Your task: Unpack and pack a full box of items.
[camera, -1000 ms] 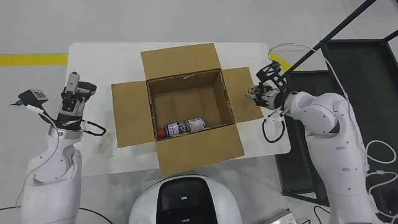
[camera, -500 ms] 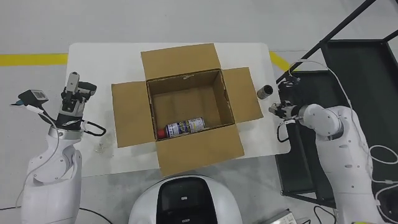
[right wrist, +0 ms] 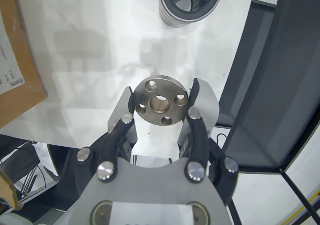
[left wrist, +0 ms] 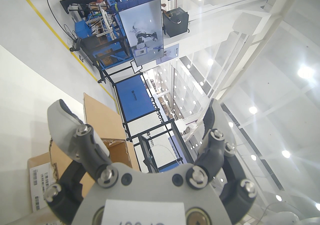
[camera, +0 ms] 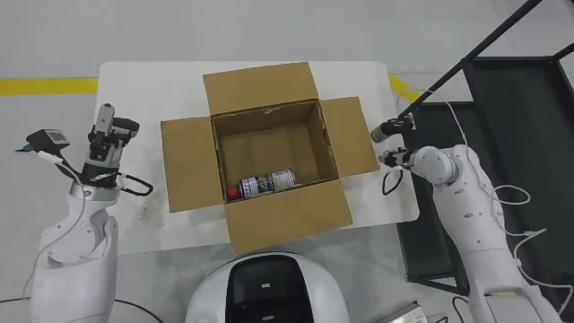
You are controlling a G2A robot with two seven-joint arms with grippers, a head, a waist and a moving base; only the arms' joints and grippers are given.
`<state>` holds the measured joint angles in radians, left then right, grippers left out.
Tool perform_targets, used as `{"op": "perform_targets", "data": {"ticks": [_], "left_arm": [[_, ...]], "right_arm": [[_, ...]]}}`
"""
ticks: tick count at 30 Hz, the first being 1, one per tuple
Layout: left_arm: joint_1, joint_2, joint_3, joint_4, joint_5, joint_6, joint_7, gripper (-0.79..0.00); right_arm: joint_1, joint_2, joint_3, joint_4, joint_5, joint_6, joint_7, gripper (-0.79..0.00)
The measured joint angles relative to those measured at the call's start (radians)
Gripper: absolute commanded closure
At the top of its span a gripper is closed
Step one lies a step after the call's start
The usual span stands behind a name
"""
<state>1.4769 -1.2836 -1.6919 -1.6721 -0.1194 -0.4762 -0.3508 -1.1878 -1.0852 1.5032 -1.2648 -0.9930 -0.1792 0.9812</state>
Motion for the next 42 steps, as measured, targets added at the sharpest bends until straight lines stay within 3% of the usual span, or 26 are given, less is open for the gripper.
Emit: {"op": "perform_targets", "data": {"ticks": [8, 16, 19, 31, 37, 42], "left_arm": [[0.0, 0.0, 0.0, 0.0, 0.0, 0.0, 0.0, -0.785], [0.0, 0.0, 0.0, 0.0, 0.0, 0.0, 0.0, -0.785], [0.0, 0.0, 0.0, 0.0, 0.0, 0.0, 0.0, -0.785], [0.0, 0.0, 0.0, 0.0, 0.0, 0.0, 0.0, -0.785], [0.0, 0.0, 0.0, 0.0, 0.0, 0.0, 0.0, -0.785], [0.0, 0.0, 0.0, 0.0, 0.0, 0.0, 0.0, -0.785]], "right_arm": [[0.062, -0.011, -0.06, 0.11, -0.03, 0.076, -0.031, 0.0], [0.123, -0.025, -0.109, 0.212, 0.006, 0.085, -0.042, 0.0], [0.141, -0.029, -0.119, 0.24, 0.019, 0.09, -0.046, -0.782], [0.167, -0.027, -0.102, 0.276, 0.087, 0.082, -0.045, -0.785], [0.092, 0.004, 0.014, 0.146, 0.119, 0.099, -0.016, -0.785], [-0.002, 0.028, 0.134, -0.043, 0.128, 0.134, -0.007, -0.785]]}}
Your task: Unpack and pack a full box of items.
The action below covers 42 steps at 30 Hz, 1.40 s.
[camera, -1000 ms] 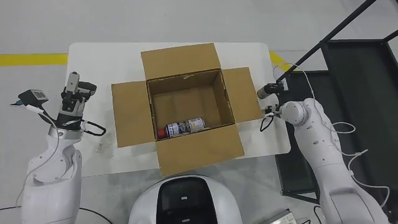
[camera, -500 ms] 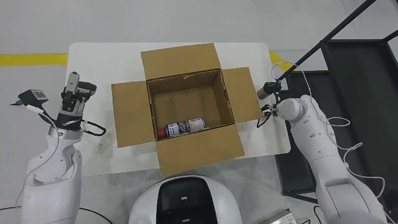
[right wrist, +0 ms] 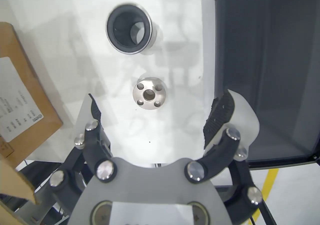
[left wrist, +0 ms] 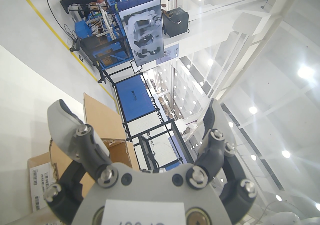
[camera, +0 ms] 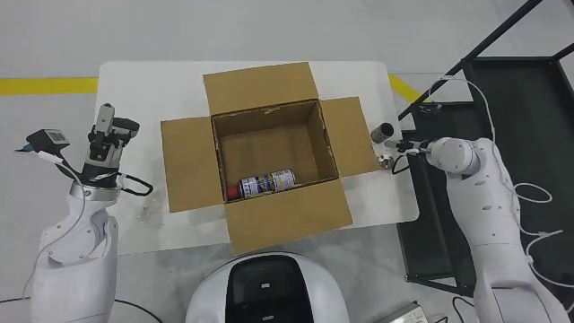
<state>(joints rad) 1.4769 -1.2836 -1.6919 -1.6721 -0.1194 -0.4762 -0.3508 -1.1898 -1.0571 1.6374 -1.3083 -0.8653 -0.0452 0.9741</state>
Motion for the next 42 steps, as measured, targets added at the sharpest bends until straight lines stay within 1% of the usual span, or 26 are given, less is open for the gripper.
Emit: {"op": "perform_targets", "data": {"ticks": [5, 9, 13, 20, 23, 27, 42], "left_arm": [[0.0, 0.0, 0.0, 0.0, 0.0, 0.0, 0.0, -0.785], [0.0, 0.0, 0.0, 0.0, 0.0, 0.0, 0.0, -0.785], [0.0, 0.0, 0.0, 0.0, 0.0, 0.0, 0.0, -0.785], [0.0, 0.0, 0.0, 0.0, 0.0, 0.0, 0.0, -0.785], [0.0, 0.0, 0.0, 0.0, 0.0, 0.0, 0.0, -0.785], [0.0, 0.0, 0.0, 0.0, 0.0, 0.0, 0.0, -0.785], [0.0, 0.0, 0.0, 0.0, 0.0, 0.0, 0.0, -0.785]], "right_arm": [[-0.065, 0.007, 0.081, -0.181, 0.074, 0.033, -0.01, -0.785], [-0.098, 0.005, 0.078, -0.304, 0.136, 0.002, -0.024, -0.785], [-0.099, 0.002, 0.027, -0.389, 0.183, -0.055, -0.031, -0.785], [-0.037, -0.004, -0.135, -0.492, 0.179, -0.203, -0.028, -0.785], [-0.023, -0.007, -0.205, -0.525, 0.18, -0.264, -0.023, -0.785], [-0.021, -0.007, -0.265, -0.535, 0.158, -0.337, -0.015, -0.785], [-0.023, -0.005, -0.264, -0.523, 0.161, -0.345, -0.015, -0.785]]}}
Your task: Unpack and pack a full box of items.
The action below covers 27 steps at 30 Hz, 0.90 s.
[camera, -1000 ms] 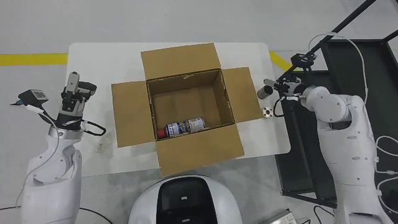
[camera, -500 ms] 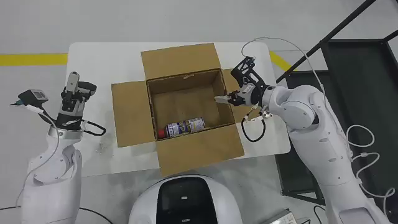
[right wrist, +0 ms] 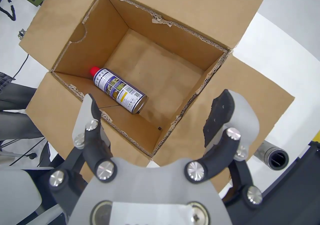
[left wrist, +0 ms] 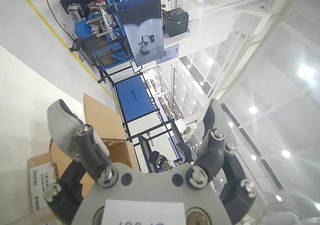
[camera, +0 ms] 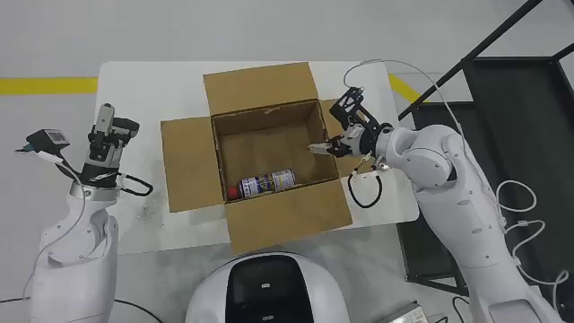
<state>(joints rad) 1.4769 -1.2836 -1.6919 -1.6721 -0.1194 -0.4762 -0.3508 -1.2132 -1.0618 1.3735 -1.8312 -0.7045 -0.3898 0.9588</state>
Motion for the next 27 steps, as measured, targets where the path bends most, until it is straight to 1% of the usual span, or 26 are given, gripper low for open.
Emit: {"op": "perform_targets", "data": {"ticks": [3, 7, 10, 12, 15, 17, 21, 23, 27], "left_arm": [[0.0, 0.0, 0.0, 0.0, 0.0, 0.0, 0.0, -0.785], [0.0, 0.0, 0.0, 0.0, 0.0, 0.0, 0.0, -0.785], [0.0, 0.0, 0.0, 0.0, 0.0, 0.0, 0.0, -0.785], [0.0, 0.0, 0.0, 0.0, 0.0, 0.0, 0.0, -0.785], [0.0, 0.0, 0.0, 0.0, 0.0, 0.0, 0.0, -0.785], [0.0, 0.0, 0.0, 0.0, 0.0, 0.0, 0.0, -0.785], [0.0, 0.0, 0.0, 0.0, 0.0, 0.0, 0.0, -0.785], [0.0, 0.0, 0.0, 0.0, 0.0, 0.0, 0.0, -0.785], [0.0, 0.0, 0.0, 0.0, 0.0, 0.0, 0.0, -0.785]], "right_arm": [[0.01, -0.001, -0.009, 0.021, 0.011, -0.026, -0.027, -0.785], [0.097, -0.006, -0.067, 0.078, -0.015, -0.096, -0.046, -0.785], [0.197, -0.015, -0.159, 0.145, 0.011, -0.203, 0.005, -0.785], [0.272, -0.023, -0.23, 0.199, 0.023, -0.299, 0.043, -0.785], [0.363, -0.035, -0.317, 0.261, -0.045, -0.381, 0.071, -0.785], [0.409, -0.043, -0.377, 0.295, -0.082, -0.408, 0.068, -0.785], [0.473, -0.048, -0.47, 0.355, -0.114, -0.464, 0.007, -0.785], [0.492, -0.048, -0.492, 0.372, -0.14, -0.475, -0.003, -0.785], [0.492, -0.048, -0.492, 0.371, -0.149, -0.474, -0.002, -0.785]]}}
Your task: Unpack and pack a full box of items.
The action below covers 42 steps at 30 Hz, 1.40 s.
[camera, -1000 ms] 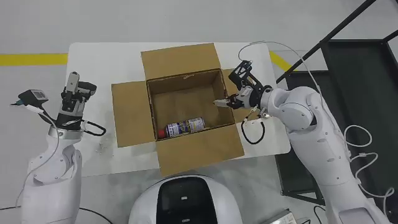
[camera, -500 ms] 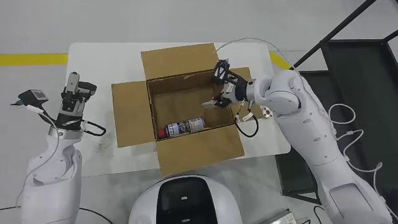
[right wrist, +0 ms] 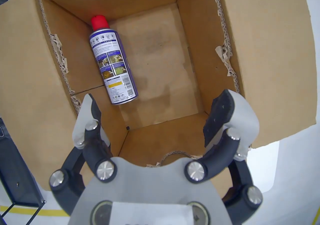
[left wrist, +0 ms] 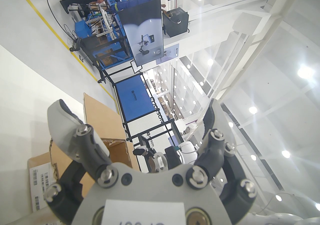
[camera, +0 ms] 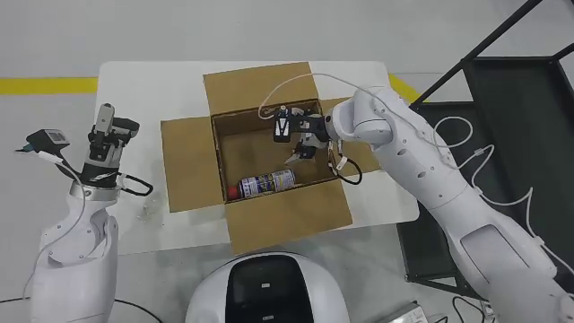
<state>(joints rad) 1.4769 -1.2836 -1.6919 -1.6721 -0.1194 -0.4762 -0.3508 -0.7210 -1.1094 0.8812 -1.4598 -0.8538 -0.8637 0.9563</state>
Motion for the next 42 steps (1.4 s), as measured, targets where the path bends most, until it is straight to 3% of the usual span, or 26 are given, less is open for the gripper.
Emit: {"op": "perform_targets", "data": {"ticks": [15, 19, 29, 42], "left_arm": [[0.0, 0.0, 0.0, 0.0, 0.0, 0.0, 0.0, -0.785], [0.0, 0.0, 0.0, 0.0, 0.0, 0.0, 0.0, -0.785], [0.0, 0.0, 0.0, 0.0, 0.0, 0.0, 0.0, -0.785], [0.0, 0.0, 0.0, 0.0, 0.0, 0.0, 0.0, -0.785]], "right_arm": [[-0.006, 0.0, -0.001, 0.0, -0.003, 0.01, -0.014, -0.785], [0.014, -0.013, -0.046, 0.036, 0.001, -0.003, -0.043, -0.785], [0.165, -0.125, -0.301, 0.301, 0.042, -0.039, -0.091, -0.785], [0.258, -0.258, -0.473, 0.553, 0.027, -0.072, -0.173, -0.785]]}}
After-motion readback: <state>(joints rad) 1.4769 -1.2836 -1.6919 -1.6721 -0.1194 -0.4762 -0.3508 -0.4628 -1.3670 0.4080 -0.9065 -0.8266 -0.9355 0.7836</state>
